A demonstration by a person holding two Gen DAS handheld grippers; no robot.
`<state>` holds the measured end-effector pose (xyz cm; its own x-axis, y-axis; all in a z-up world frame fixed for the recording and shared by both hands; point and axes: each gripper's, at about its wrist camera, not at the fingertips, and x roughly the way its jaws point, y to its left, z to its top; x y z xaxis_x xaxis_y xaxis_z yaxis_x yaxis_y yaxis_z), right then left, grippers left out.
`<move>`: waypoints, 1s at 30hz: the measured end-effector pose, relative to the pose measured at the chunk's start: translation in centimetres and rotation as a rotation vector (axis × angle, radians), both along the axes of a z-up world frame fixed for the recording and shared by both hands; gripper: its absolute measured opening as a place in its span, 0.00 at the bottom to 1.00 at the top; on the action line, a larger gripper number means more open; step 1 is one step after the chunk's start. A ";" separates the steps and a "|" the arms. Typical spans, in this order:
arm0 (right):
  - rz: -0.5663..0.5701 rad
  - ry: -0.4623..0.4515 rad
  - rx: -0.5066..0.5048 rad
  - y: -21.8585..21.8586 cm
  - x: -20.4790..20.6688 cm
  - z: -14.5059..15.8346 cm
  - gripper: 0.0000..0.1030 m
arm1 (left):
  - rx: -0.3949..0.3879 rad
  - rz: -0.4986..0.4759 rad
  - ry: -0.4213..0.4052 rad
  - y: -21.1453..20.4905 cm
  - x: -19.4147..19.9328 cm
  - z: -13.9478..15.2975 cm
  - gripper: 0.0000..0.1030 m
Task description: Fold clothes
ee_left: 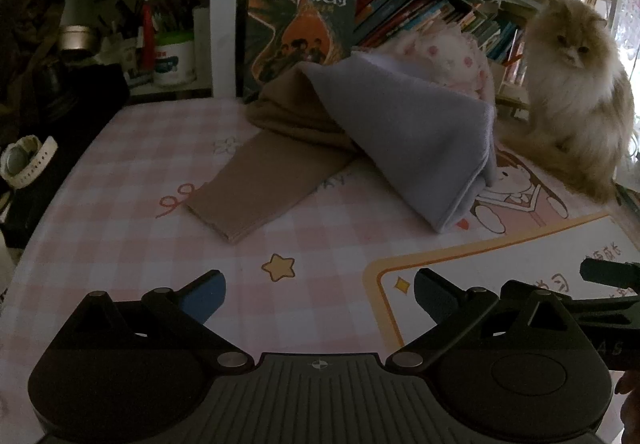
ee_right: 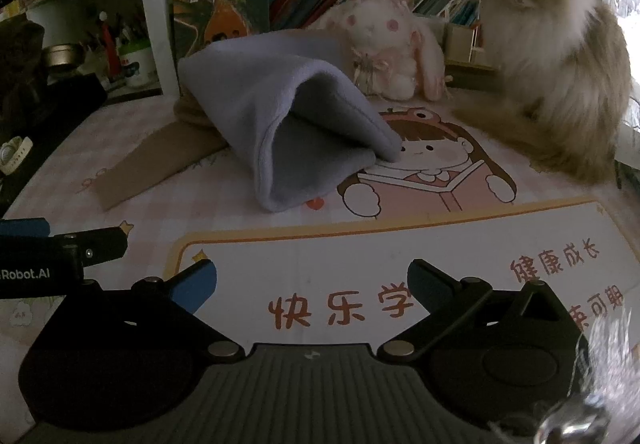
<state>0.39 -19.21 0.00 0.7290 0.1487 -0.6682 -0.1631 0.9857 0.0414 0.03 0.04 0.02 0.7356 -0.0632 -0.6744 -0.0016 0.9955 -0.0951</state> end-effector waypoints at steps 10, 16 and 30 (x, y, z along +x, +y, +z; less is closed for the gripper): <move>-0.001 0.007 0.001 0.2 -0.1 0.0 1.00 | 0.009 0.000 -0.007 0.0 0.0 -0.6 0.99; 0.002 0.005 0.003 0.2 -0.1 0.0 1.00 | 0.001 0.005 -0.003 0.0 -0.1 -0.5 0.99; 0.007 0.005 0.003 0.3 -0.1 -0.1 1.00 | 0.011 0.011 -0.010 0.1 -0.5 -0.3 0.99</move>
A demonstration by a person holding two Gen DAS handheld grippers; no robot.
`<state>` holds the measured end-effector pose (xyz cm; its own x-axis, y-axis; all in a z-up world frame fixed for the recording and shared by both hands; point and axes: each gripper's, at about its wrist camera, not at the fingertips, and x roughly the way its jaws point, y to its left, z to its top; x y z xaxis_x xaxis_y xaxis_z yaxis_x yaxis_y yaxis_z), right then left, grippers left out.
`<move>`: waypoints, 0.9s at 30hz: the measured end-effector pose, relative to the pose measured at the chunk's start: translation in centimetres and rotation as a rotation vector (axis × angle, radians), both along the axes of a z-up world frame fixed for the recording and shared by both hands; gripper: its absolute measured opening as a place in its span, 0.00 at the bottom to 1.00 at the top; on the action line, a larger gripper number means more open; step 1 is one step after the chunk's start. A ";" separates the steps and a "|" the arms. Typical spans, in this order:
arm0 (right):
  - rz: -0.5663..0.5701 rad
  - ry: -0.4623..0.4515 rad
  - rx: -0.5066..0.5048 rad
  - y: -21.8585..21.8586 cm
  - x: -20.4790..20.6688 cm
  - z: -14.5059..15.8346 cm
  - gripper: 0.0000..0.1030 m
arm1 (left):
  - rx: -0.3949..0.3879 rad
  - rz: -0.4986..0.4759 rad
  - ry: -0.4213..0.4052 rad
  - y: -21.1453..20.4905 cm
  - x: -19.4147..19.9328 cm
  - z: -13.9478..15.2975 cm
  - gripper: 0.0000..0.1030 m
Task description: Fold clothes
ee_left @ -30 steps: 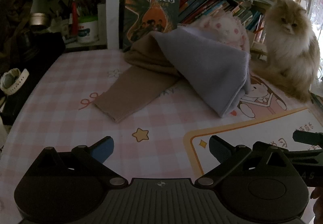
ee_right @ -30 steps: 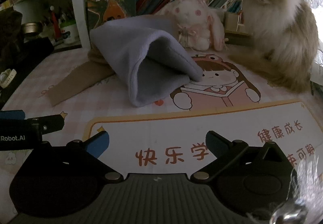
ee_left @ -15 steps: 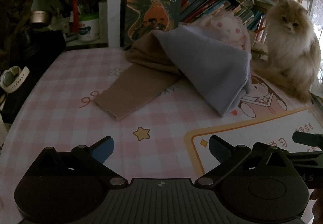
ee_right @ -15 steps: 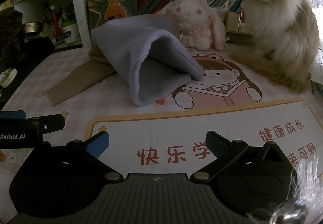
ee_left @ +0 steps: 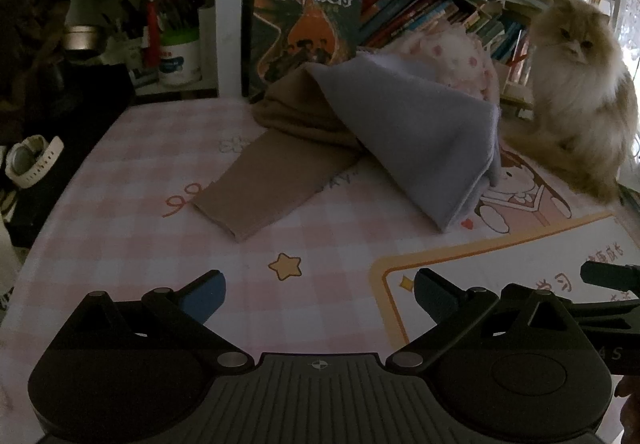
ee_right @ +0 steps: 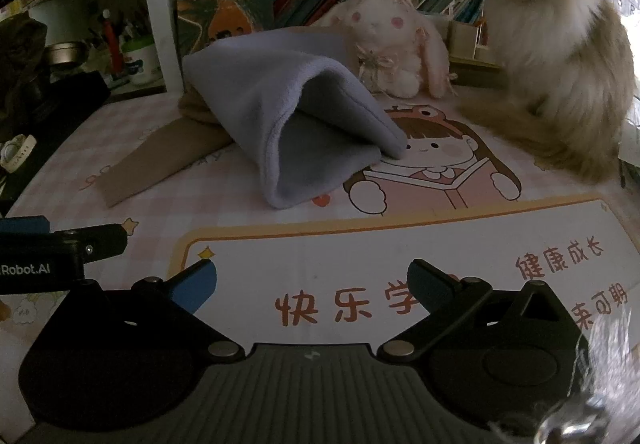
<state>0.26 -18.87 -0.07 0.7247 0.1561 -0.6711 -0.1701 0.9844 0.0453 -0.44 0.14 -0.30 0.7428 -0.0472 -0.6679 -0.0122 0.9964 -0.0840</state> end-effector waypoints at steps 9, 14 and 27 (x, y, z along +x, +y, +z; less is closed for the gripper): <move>-0.005 0.010 0.003 -0.1 0.0 -0.1 1.00 | 0.005 0.001 0.011 0.0 0.2 0.1 0.99; -0.007 0.016 0.003 -0.1 0.0 -0.2 1.00 | 0.001 0.000 0.010 0.0 0.2 0.1 0.99; -0.003 0.025 0.000 -0.1 0.2 -0.2 1.00 | 0.004 0.005 0.023 -0.2 0.5 0.2 0.99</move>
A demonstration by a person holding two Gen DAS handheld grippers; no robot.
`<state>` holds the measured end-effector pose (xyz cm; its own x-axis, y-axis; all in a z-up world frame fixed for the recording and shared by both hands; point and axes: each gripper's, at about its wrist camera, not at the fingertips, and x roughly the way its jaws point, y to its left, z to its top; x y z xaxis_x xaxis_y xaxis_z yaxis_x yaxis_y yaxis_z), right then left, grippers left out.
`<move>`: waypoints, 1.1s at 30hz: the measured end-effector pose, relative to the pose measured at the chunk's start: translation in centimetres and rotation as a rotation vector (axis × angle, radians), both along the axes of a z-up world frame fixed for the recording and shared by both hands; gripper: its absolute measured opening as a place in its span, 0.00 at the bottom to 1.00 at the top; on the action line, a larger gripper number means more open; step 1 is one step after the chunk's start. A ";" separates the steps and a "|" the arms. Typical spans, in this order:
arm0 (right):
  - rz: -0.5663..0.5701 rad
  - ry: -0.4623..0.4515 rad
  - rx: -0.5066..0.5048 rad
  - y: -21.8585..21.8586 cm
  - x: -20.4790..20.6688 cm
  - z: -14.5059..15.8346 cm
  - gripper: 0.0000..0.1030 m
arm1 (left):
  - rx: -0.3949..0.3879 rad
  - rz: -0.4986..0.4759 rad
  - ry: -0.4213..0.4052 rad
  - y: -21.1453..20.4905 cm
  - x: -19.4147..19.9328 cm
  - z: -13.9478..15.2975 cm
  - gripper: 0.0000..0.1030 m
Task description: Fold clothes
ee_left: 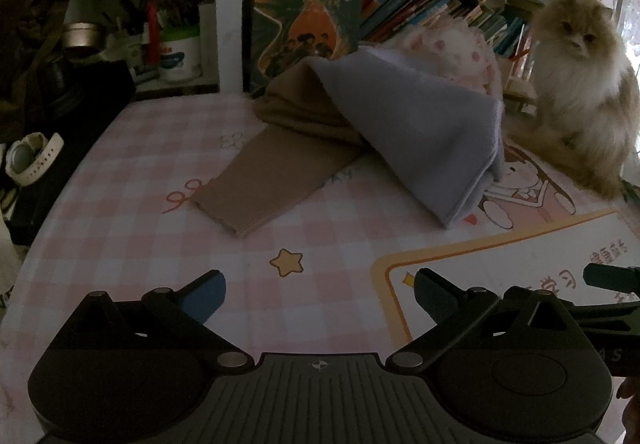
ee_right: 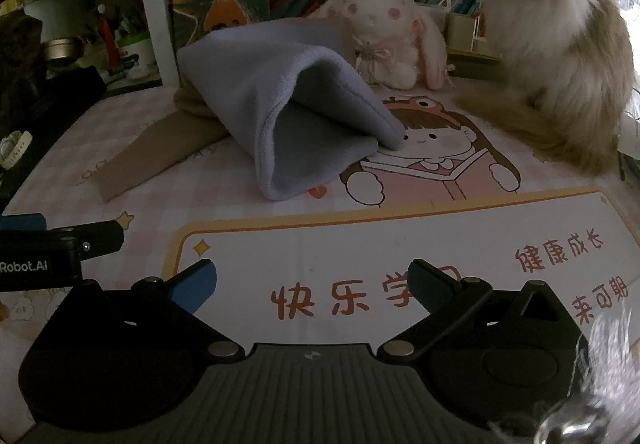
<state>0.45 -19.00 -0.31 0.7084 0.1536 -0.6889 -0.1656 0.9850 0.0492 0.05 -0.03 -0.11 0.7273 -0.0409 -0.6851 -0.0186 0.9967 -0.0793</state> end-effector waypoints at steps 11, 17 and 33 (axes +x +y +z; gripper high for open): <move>0.003 0.007 0.002 0.1 0.0 -0.1 1.00 | -0.005 -0.007 0.015 0.0 0.1 -0.2 0.99; 0.000 0.008 0.003 0.1 0.0 -0.1 1.00 | -0.010 -0.016 0.013 0.2 0.1 -0.3 0.99; 0.010 0.041 -0.005 -0.3 -0.3 -1.1 1.00 | -0.025 -0.054 0.063 -0.5 0.7 -0.9 0.99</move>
